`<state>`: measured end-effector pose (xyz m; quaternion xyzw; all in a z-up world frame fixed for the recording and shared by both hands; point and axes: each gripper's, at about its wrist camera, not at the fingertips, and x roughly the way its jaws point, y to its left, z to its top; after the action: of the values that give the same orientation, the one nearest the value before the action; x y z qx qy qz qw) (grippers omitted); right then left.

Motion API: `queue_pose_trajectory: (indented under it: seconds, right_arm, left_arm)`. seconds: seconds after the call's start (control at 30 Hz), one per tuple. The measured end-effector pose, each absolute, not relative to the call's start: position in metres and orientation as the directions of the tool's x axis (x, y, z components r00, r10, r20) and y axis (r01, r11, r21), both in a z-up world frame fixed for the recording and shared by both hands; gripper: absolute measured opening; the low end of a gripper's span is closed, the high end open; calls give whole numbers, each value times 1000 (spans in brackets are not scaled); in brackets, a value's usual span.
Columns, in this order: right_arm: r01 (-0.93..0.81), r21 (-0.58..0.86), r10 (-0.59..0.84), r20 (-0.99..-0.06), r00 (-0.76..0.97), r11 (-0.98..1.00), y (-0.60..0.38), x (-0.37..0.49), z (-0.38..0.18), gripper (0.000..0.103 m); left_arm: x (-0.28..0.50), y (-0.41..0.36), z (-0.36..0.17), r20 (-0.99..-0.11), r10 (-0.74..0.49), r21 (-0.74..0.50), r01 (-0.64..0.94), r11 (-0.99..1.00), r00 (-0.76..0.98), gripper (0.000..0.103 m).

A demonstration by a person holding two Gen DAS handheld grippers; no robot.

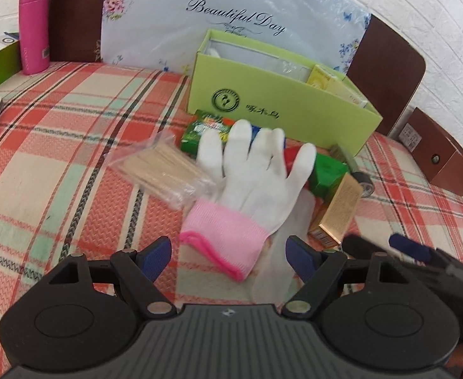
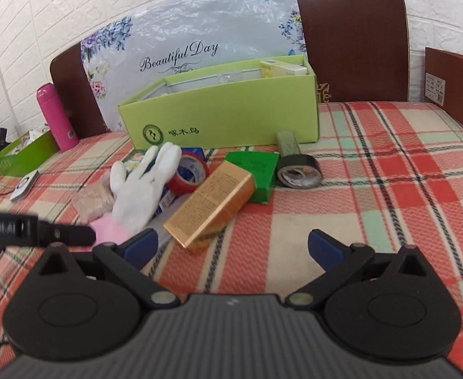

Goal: Organize objects
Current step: 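Grasp the gold box with the right tool while the left grasps the white glove, then lift the gold box with the right tool while the left lifts the glove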

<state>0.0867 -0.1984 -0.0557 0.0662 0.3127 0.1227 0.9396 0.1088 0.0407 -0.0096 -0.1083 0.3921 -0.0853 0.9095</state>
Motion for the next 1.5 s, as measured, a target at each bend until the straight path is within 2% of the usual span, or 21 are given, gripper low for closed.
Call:
queue_pose_trajectory:
  seconds: [0.13,0.17,0.2,0.27,0.33,0.43,0.5,0.53,0.57,0.67,0.83,0.93,1.0,1.03,1.07,1.23,1.27,1.33,1.37,1.4,1.5]
  right_arm:
    - [-184,240,291,-563,774,953,-183,109,-55,103]
    - [-182,239,289,-564,773,954,-179,114,-56,100]
    - [-180,230,283,-574,769,956,-175,118,-57,95]
    - [-175,214,271,-600,752,961,-175,121,-61,64]
    - [-186,235,293,-604,741,954,-183,116,-64,51]
    - [-189,194,269,-608,747,963,-199,103,-61,39]
    - [-192,164,252,-616,746,968,-210,94,-58,33]
    - [-195,152,247,-620,745,969,-215,90,-57,31]
    - [-194,144,241,-624,743,970,-220,86,-55,31]
    - [-182,109,209,-638,741,977,-232,76,-54,30]
    - [-183,109,210,-643,736,977,-247,61,-56,30]
    - [-180,102,202,-659,725,978,-246,61,-59,35]
    - [-177,104,201,-662,722,979,-244,60,-61,42]
    - [-177,105,202,-658,726,979,-243,59,-61,48]
    - [-179,103,202,-654,729,979,-242,58,-60,52]
    - [-175,80,184,-653,734,981,-241,57,-59,53]
    - [-169,81,181,-655,734,982,-242,58,-59,53]
    - [-161,80,174,-657,734,984,-243,58,-59,53]
    - [-161,80,173,-658,733,984,-243,59,-60,53]
    - [-162,81,175,-660,731,983,-243,59,-60,53]
    - [-165,76,174,-661,730,983,-243,61,-61,55]
  left_arm:
    - [110,44,-13,-688,-260,-273,91,958,678,82]
    - [113,44,-14,-688,-257,-267,93,959,679,82]
    - [116,43,-16,-691,-253,-261,93,961,677,82]
    - [124,43,-19,-699,-252,-257,94,962,670,82]
    - [131,43,-23,-706,-267,-267,102,958,656,72]
    - [133,36,-25,-708,-259,-229,134,964,657,55]
    - [133,31,-25,-717,-264,-216,155,964,645,20]
    - [132,30,-25,-721,-288,-237,167,957,630,12]
    - [131,29,-25,-725,-308,-255,174,951,616,7]
    - [116,23,-23,-728,-360,-269,239,933,584,6]
    - [81,30,-24,-736,-371,-271,256,928,567,8]
    - [86,37,-22,-733,-350,-283,207,937,584,30]
    - [95,34,-18,-725,-307,-265,162,951,617,68]
    - [99,31,-17,-714,-288,-250,152,956,638,75]
    - [103,28,-17,-704,-276,-236,152,960,654,79]
    - [124,6,-25,-712,-279,-180,217,960,645,82]
    - [125,2,-26,-712,-278,-167,230,959,645,79]
    - [125,-5,-25,-713,-276,-135,259,956,645,53]
    - [124,-6,-24,-714,-293,-135,286,949,635,28]
    - [122,-5,-23,-717,-329,-168,306,937,615,15]
    - [114,-1,-21,-720,-357,-198,318,927,594,13]
